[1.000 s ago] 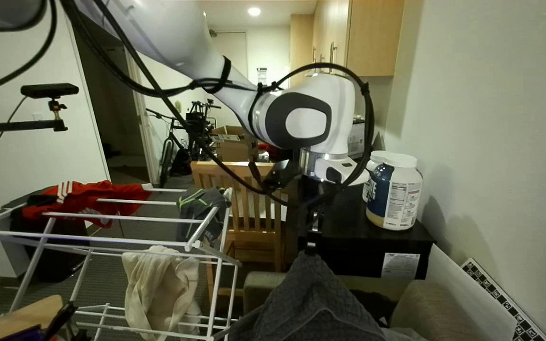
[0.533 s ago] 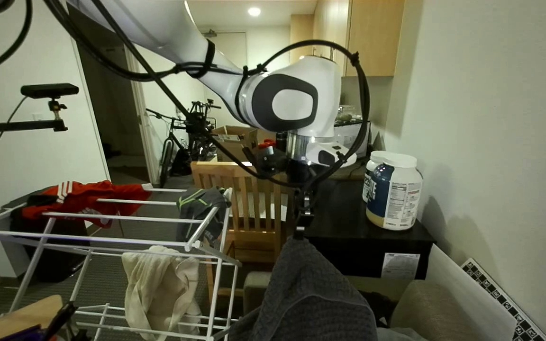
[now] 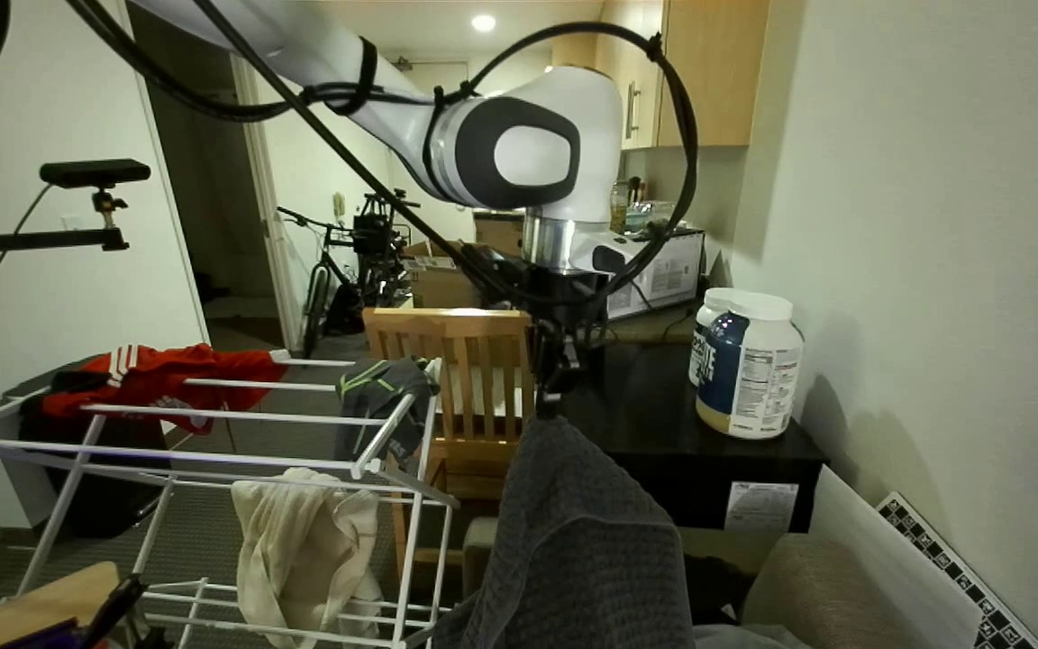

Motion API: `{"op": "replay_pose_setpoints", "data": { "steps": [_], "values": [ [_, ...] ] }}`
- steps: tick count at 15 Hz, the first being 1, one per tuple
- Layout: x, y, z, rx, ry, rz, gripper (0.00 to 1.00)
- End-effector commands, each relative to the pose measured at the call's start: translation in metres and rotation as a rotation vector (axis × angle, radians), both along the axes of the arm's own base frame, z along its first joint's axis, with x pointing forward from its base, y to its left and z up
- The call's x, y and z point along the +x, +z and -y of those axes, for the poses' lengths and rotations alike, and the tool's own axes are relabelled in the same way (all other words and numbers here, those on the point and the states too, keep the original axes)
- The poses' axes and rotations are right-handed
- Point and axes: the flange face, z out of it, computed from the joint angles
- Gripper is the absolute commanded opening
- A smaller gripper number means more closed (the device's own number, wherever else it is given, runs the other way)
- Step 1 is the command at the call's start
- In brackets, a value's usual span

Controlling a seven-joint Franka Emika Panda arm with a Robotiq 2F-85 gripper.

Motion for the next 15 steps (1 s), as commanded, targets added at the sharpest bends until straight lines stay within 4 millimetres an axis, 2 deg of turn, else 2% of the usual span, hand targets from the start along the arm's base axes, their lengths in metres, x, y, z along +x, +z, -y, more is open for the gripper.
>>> {"op": "replay_pose_setpoints", "data": {
  "steps": [1, 9, 15],
  "values": [
    [-0.006, 0.034, -0.015, 0.041, 0.086, 0.036, 0.01],
    [0.000, 0.091, -0.032, 0.089, 0.165, 0.084, 0.01],
    [-0.007, 0.109, -0.052, 0.125, 0.301, 0.060, 0.01]
  ]
}}
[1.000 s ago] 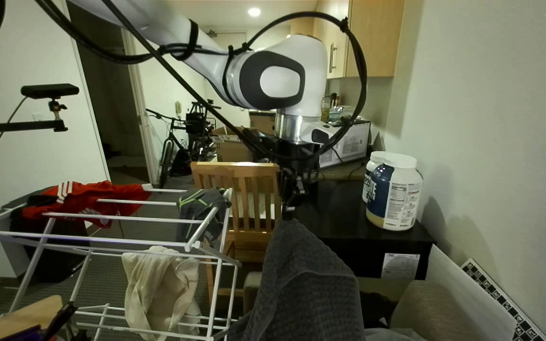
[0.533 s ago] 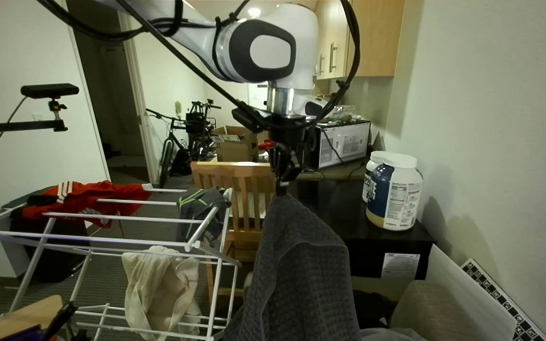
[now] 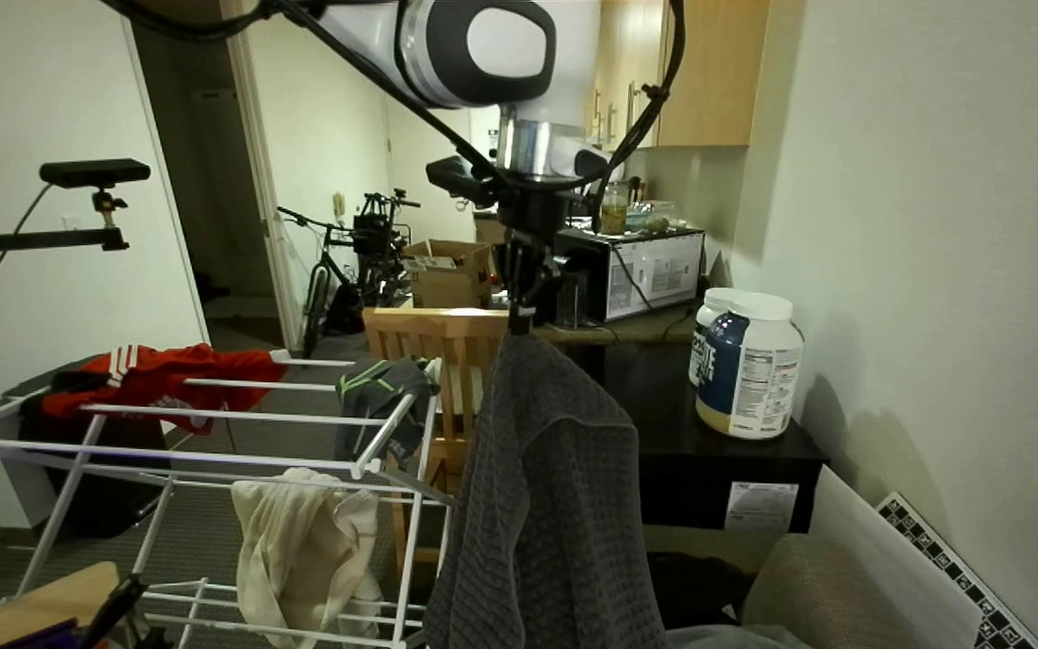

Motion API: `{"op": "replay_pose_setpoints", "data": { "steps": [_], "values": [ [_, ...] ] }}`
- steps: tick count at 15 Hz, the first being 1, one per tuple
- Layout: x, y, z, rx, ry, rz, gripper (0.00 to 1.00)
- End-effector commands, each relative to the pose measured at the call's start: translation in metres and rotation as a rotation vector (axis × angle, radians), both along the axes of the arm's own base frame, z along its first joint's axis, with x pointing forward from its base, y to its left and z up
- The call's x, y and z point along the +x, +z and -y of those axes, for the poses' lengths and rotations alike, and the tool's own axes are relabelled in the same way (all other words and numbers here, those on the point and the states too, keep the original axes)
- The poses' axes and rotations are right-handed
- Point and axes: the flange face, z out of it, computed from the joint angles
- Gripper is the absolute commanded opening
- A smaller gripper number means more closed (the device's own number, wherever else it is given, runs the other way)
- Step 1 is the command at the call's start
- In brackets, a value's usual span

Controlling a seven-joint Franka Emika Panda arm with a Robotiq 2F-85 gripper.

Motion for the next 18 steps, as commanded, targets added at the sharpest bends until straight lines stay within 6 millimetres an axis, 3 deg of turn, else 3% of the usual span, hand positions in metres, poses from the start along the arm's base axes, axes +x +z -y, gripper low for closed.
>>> {"op": "replay_pose_setpoints", "data": {
  "steps": [1, 10, 18],
  "values": [
    [-0.010, 0.022, -0.019, 0.046, 0.116, 0.005, 0.01],
    [-0.039, 0.050, -0.095, 0.066, 0.342, -0.021, 0.01],
    [-0.104, 0.066, -0.182, 0.057, 0.550, -0.007, 0.01]
  ]
}}
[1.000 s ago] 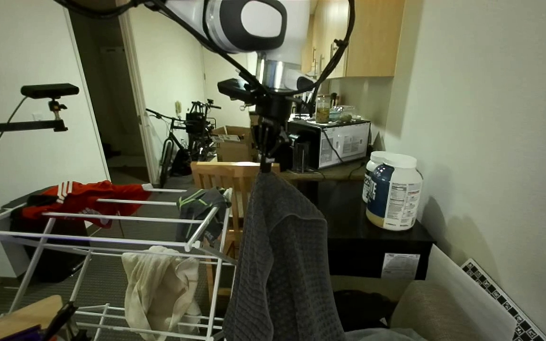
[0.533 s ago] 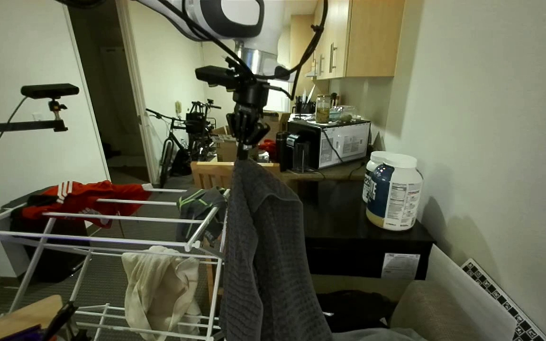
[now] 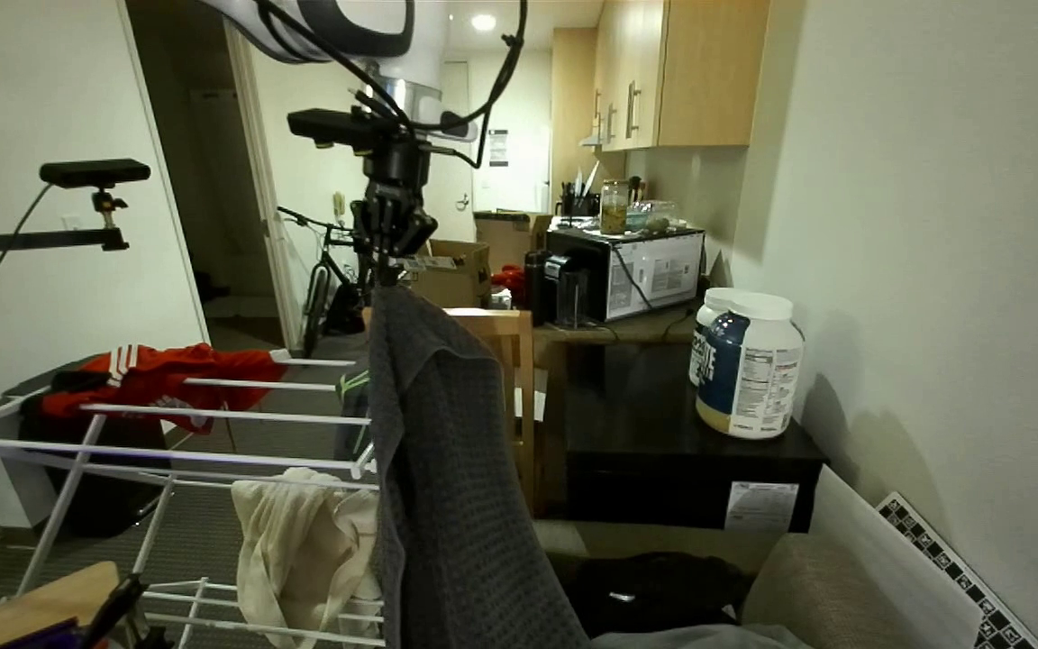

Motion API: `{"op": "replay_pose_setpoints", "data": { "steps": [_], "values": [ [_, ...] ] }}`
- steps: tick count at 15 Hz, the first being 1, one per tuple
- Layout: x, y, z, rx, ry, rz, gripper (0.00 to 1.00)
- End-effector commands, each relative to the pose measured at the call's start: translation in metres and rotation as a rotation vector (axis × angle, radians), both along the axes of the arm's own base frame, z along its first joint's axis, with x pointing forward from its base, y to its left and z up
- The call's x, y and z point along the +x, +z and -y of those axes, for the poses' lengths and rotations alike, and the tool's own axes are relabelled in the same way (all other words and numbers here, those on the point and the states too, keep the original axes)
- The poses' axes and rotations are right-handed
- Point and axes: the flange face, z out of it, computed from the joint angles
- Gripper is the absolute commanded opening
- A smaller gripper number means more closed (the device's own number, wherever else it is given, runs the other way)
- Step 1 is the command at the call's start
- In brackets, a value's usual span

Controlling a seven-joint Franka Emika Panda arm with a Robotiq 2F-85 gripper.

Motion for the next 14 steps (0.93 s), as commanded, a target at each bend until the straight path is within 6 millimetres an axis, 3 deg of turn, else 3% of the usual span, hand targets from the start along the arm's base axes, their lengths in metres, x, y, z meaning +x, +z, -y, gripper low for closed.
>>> {"op": "replay_pose_setpoints", "data": {
  "steps": [1, 7, 14],
  "values": [
    [-0.046, 0.023, -0.033, 0.042, 0.111, 0.033, 0.01],
    [-0.094, 0.038, -0.090, 0.098, 0.225, 0.047, 0.01],
    [-0.129, 0.069, -0.125, 0.180, 0.300, 0.051, 0.01]
  ]
}}
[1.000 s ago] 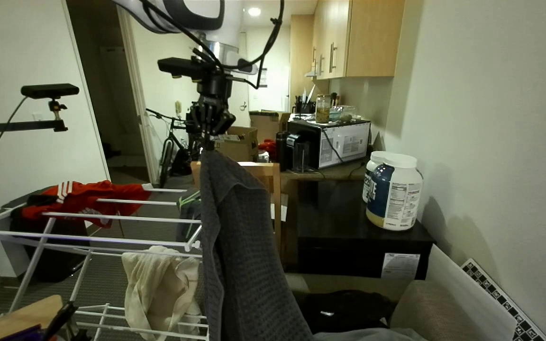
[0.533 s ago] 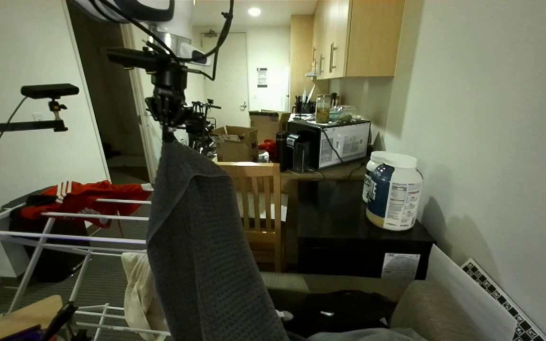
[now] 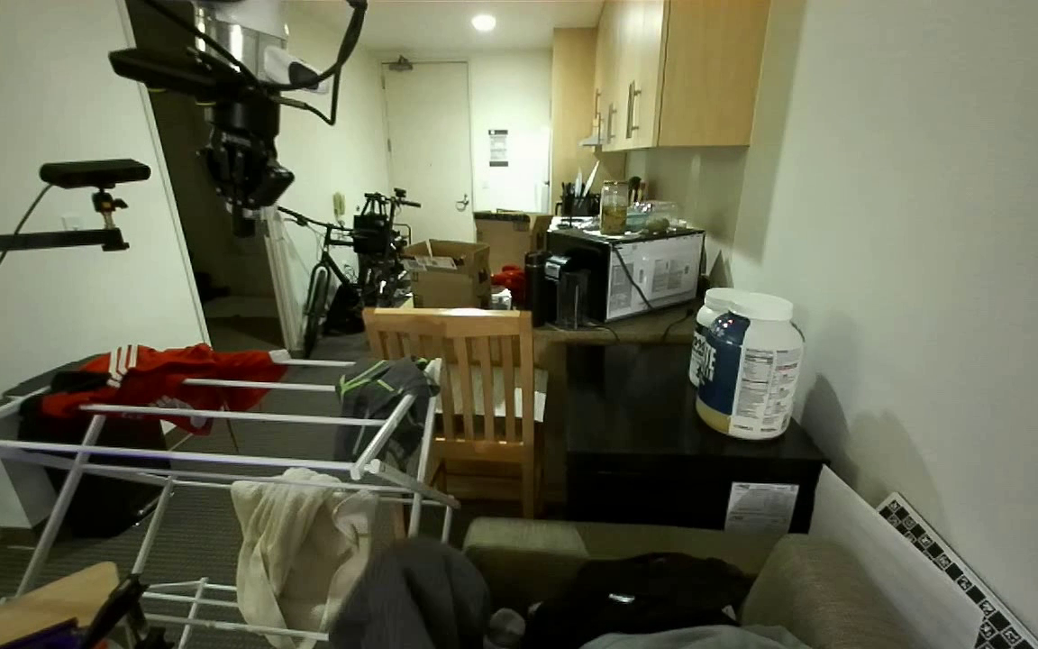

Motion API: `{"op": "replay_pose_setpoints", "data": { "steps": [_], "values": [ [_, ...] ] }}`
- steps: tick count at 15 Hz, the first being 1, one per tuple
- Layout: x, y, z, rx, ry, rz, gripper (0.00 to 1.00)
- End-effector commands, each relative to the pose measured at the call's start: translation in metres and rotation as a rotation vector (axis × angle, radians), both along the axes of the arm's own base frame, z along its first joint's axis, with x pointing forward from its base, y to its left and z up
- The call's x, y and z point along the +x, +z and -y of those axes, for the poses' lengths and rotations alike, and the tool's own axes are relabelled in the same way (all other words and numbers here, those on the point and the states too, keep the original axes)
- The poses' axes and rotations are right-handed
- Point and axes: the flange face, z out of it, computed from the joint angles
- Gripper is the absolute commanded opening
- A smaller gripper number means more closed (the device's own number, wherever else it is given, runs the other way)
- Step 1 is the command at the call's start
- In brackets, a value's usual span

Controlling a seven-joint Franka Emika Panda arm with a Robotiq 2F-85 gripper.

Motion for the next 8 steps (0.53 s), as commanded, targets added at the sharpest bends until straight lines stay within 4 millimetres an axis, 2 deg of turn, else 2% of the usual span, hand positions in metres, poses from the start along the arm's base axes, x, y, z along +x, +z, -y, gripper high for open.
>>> {"op": "replay_pose_setpoints", "data": {
  "steps": [1, 3, 4, 5, 7, 8],
  "values": [
    [-0.014, 0.011, -0.002, 0.052, 0.044, -0.010, 0.01],
    [-0.011, 0.007, 0.011, 0.052, -0.005, 0.003, 0.01],
    [-0.008, -0.003, 0.022, 0.044, -0.026, -0.002, 0.28],
    [-0.004, -0.012, 0.033, 0.037, -0.046, -0.007, 0.29],
    [0.004, -0.040, 0.067, 0.012, -0.109, -0.032, 0.40],
    [0.008, -0.062, 0.091, -0.012, -0.163, -0.042, 0.46]
  ]
}}
